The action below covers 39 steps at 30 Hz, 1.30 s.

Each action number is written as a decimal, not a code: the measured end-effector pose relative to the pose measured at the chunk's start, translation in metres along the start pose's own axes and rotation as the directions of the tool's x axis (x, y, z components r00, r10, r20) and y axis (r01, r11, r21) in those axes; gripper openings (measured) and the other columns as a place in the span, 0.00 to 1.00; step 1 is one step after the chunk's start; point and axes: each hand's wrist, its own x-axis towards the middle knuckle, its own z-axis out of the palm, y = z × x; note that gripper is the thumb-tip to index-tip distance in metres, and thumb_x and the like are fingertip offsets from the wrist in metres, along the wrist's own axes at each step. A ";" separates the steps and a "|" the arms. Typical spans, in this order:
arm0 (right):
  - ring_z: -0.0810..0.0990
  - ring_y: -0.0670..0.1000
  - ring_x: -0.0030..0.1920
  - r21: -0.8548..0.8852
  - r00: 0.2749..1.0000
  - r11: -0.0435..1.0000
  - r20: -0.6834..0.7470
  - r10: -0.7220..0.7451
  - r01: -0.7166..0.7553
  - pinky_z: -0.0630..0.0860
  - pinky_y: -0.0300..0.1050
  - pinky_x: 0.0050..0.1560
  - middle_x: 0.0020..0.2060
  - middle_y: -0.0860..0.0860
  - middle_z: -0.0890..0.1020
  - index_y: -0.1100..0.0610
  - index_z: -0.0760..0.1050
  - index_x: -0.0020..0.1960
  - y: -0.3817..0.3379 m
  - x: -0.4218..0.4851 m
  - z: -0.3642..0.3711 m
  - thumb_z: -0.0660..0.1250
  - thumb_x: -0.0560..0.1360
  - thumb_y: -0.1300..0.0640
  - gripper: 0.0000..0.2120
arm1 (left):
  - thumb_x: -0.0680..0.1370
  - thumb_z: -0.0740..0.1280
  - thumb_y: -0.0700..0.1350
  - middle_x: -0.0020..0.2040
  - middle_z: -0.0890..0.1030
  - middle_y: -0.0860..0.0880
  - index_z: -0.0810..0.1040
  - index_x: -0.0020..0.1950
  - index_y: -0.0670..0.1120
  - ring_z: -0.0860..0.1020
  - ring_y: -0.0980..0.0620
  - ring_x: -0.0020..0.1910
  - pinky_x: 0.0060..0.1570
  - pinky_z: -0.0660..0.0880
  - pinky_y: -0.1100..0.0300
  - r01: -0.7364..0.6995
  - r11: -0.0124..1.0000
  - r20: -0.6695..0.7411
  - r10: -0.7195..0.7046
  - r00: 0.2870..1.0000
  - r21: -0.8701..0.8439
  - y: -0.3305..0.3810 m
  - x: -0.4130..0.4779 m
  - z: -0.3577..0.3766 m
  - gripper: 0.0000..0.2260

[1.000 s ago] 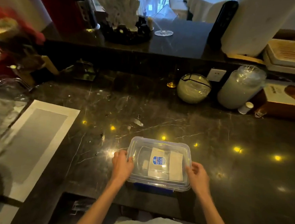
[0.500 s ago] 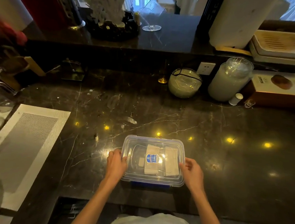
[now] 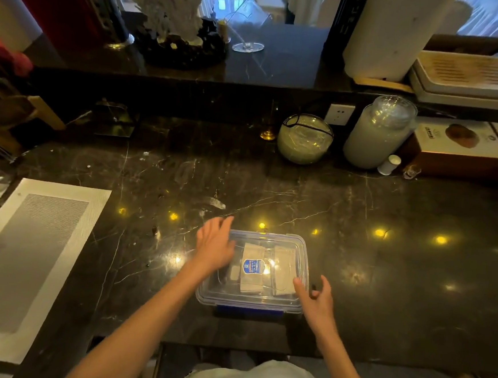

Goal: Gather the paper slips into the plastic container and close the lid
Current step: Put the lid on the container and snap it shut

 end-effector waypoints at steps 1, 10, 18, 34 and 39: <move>0.69 0.61 0.72 0.077 0.997 0.995 0.049 0.064 -0.068 0.71 0.61 0.69 0.75 0.59 0.65 0.48 0.45 0.80 0.007 -0.006 0.003 0.71 0.74 0.44 0.46 | 0.79 0.64 0.51 0.74 0.65 0.44 0.58 0.78 0.50 0.60 0.44 0.75 0.74 0.55 0.46 -0.078 0.996 0.056 0.075 0.996 0.053 0.007 0.014 -0.005 0.30; 0.76 0.58 0.66 0.263 0.869 0.895 0.443 0.220 -0.360 0.75 0.55 0.67 0.62 0.53 0.76 0.45 0.50 0.77 0.035 -0.038 0.054 0.73 0.74 0.52 0.41 | 0.81 0.66 0.51 0.78 0.65 0.44 0.60 0.79 0.43 0.67 0.45 0.75 0.75 0.63 0.51 -0.121 0.991 0.651 0.125 0.748 -0.051 0.030 0.072 -0.018 0.30; 0.76 0.59 0.68 0.389 0.946 0.880 0.274 0.173 -0.273 0.71 0.58 0.69 0.70 0.59 0.74 0.47 0.35 0.80 0.016 -0.008 0.053 0.70 0.76 0.48 0.49 | 0.79 0.68 0.53 0.77 0.66 0.42 0.62 0.78 0.42 0.68 0.43 0.74 0.74 0.65 0.49 0.239 0.938 0.546 -0.068 0.835 -0.249 -0.017 0.056 -0.022 0.32; 0.85 0.50 0.46 0.197 0.917 0.972 0.396 0.039 -0.126 0.78 0.43 0.41 0.55 0.52 0.85 0.48 0.81 0.53 -0.053 0.059 0.043 0.60 0.78 0.38 0.18 | 0.71 0.76 0.56 0.56 0.82 0.46 0.72 0.64 0.44 0.83 0.52 0.49 0.37 0.78 0.62 0.529 0.195 0.426 -0.400 0.812 -0.826 -0.043 -0.034 0.039 0.28; 0.86 0.50 0.54 0.289 0.899 0.954 0.434 -0.060 -0.076 0.82 0.48 0.51 0.54 0.51 0.86 0.45 0.83 0.57 -0.031 0.053 0.046 0.58 0.78 0.38 0.19 | 0.73 0.75 0.51 0.55 0.80 0.45 0.69 0.58 0.48 0.81 0.51 0.50 0.48 0.81 0.56 0.329 0.424 0.115 -0.456 0.883 -0.844 -0.037 -0.036 0.047 0.21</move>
